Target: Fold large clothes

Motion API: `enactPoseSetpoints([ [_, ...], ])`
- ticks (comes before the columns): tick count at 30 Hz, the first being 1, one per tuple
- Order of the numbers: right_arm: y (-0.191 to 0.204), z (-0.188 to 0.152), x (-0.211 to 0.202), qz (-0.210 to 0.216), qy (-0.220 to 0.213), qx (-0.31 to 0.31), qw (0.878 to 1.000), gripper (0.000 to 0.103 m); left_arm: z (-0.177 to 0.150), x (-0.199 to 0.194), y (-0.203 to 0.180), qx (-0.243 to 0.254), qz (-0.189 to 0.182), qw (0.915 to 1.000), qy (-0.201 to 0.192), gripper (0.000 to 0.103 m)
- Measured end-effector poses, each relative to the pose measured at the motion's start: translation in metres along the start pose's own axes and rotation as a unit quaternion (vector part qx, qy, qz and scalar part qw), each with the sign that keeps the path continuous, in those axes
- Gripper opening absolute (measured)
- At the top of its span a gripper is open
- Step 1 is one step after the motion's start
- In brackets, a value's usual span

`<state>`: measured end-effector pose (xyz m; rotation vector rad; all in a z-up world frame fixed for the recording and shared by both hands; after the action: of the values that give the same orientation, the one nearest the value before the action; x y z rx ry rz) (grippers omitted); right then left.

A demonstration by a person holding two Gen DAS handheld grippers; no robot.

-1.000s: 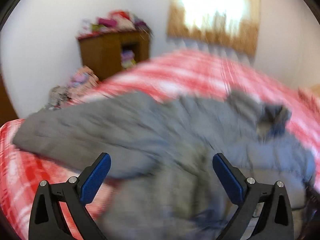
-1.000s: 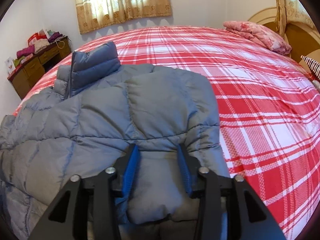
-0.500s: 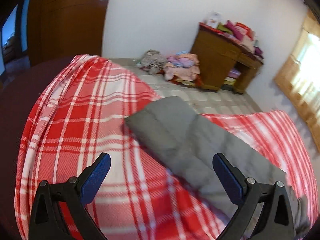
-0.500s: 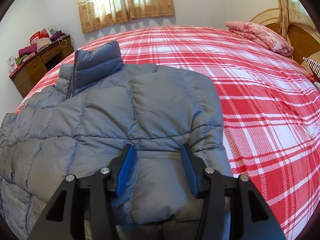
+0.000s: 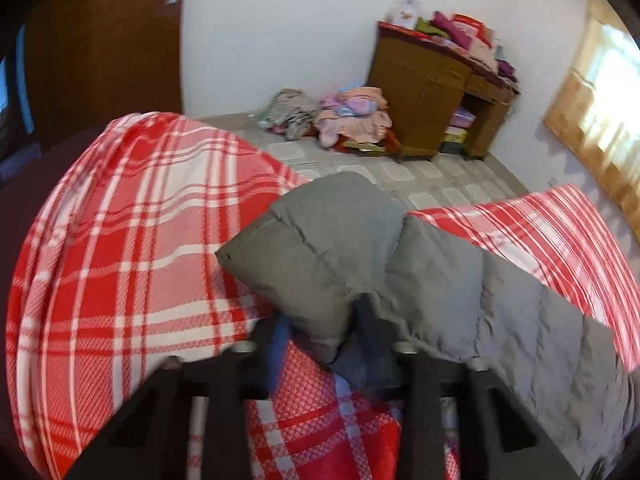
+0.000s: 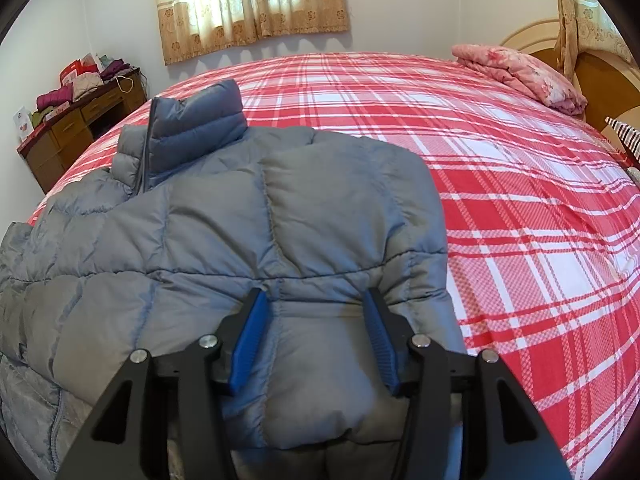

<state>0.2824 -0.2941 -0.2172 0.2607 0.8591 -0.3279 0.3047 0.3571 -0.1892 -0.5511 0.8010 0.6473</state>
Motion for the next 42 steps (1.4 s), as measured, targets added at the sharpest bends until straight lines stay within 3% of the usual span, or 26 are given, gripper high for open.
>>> enactPoseSetpoints([
  [4, 0.0, 0.0, 0.0, 0.0, 0.0, 0.0, 1.0, 0.053, 0.004, -0.002, -0.004, -0.008, -0.044, 0.999, 0.003, 0.01],
  [8, 0.0, 0.0, 0.0, -0.001, 0.0, 0.0, 1.0, 0.053, 0.02, -0.034, -0.031, 0.034, -0.053, 0.9967, -0.051, 0.009],
  [11, 0.0, 0.0, 0.0, 0.001, 0.0, 0.001, 1.0, 0.053, 0.026, -0.078, -0.074, 0.088, -0.087, 0.987, -0.102, 0.009],
  [14, 0.0, 0.0, 0.0, 0.001, 0.0, 0.0, 1.0, 0.053, 0.015, -0.129, -0.133, 0.148, -0.14, 0.9687, -0.143, 0.009],
  [16, 0.0, 0.0, 0.001, 0.002, 0.0, 0.001, 1.0, 0.053, -0.005, -0.168, -0.182, 0.201, -0.185, 0.9479, -0.164, 0.009],
  [21, -0.001, 0.001, 0.001, 0.005, -0.001, 0.002, 1.0, 0.054, -0.097, -0.247, -0.283, 0.326, -0.288, 0.8806, -0.188, 0.009],
  [24, -0.002, 0.001, 0.0, 0.008, -0.002, 0.004, 1.0, 0.054, -0.171, -0.275, -0.329, 0.389, -0.348, 0.8374, -0.163, 0.009],
  [27, -0.003, 0.001, 0.0, 0.015, -0.004, 0.009, 1.0, 0.054, -0.236, -0.279, -0.35, 0.434, -0.377, 0.8083, -0.128, 0.009],
  [33, -0.005, 0.001, 0.0, 0.031, -0.007, 0.018, 0.999, 0.055, -0.334, -0.245, -0.35, 0.485, -0.386, 0.7852, 0.001, 0.01],
  [35, -0.005, 0.002, 0.0, 0.037, -0.008, 0.022, 0.999, 0.056, -0.347, -0.234, -0.339, 0.491, -0.379, 0.7837, 0.025, 0.011],
  [39, -0.005, 0.002, 0.0, 0.047, -0.006, 0.023, 0.999, 0.059, -0.356, -0.215, -0.321, 0.5, -0.354, 0.788, 0.061, 0.03],
  [42, 0.0, 0.002, 0.002, 0.051, 0.003, 0.013, 0.999, 0.067, -0.358, -0.207, -0.306, 0.498, -0.341, 0.7938, 0.079, 0.03],
])
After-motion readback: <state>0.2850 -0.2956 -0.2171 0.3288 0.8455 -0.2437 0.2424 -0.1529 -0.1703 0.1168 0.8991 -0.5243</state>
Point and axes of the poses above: each gripper's, at about its wrist camera, not at the fingertips, and x roughly the way its jaws point, y to its left, z to its top, the point moved 10 cm from there along x, roughly the way its jaws point, and after that the axes turned 5 degrees about y, right-handed, at the moved point
